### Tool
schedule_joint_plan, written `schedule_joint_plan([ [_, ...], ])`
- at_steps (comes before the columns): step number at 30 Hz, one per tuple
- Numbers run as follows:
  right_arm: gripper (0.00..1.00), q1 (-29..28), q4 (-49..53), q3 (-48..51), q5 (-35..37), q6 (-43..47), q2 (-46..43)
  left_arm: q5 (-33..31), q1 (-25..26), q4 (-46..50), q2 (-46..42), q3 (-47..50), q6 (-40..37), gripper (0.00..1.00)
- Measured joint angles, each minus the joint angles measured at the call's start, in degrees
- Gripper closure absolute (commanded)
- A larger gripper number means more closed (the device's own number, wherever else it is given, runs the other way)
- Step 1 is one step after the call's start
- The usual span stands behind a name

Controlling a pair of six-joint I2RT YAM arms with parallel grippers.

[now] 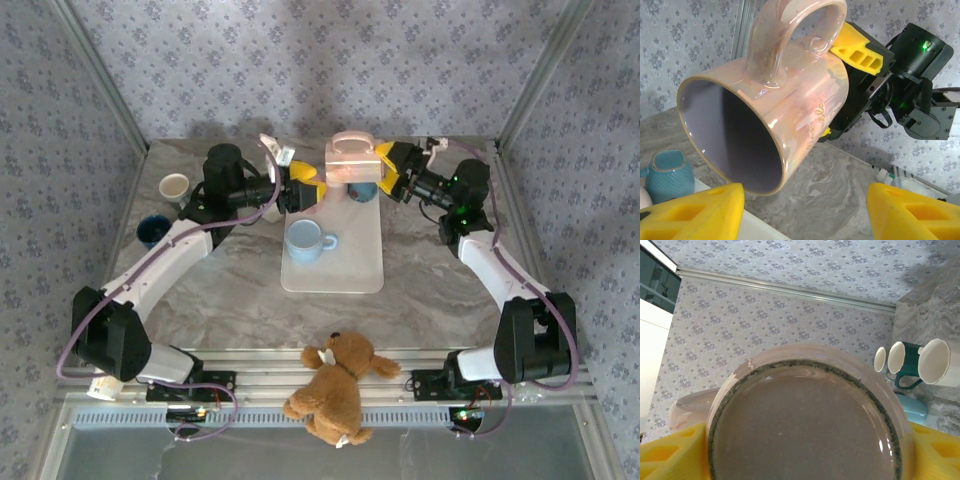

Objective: Turn the mug right side up

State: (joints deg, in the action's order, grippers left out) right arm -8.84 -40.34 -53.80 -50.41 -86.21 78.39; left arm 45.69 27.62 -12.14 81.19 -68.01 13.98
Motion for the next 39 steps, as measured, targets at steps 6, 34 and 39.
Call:
schedule_joint_plan([
  [6,0.41,-0.9,-1.3,0.0,0.0,-0.6,0.2,1.5,0.9,-1.8,1.1,0.0,-2.8,0.47],
  [34,0.19,-4.0,-11.6,0.0,-0.9,-7.4,7.0,5.8,1.3,-9.2,6.2,0.0,-5.6,1.00],
  [39,0.00,-4.1,-11.4,0.0,-0.6,-6.7,7.0,6.4,1.0,-10.2,6.3,0.0,-5.4,1.00],
])
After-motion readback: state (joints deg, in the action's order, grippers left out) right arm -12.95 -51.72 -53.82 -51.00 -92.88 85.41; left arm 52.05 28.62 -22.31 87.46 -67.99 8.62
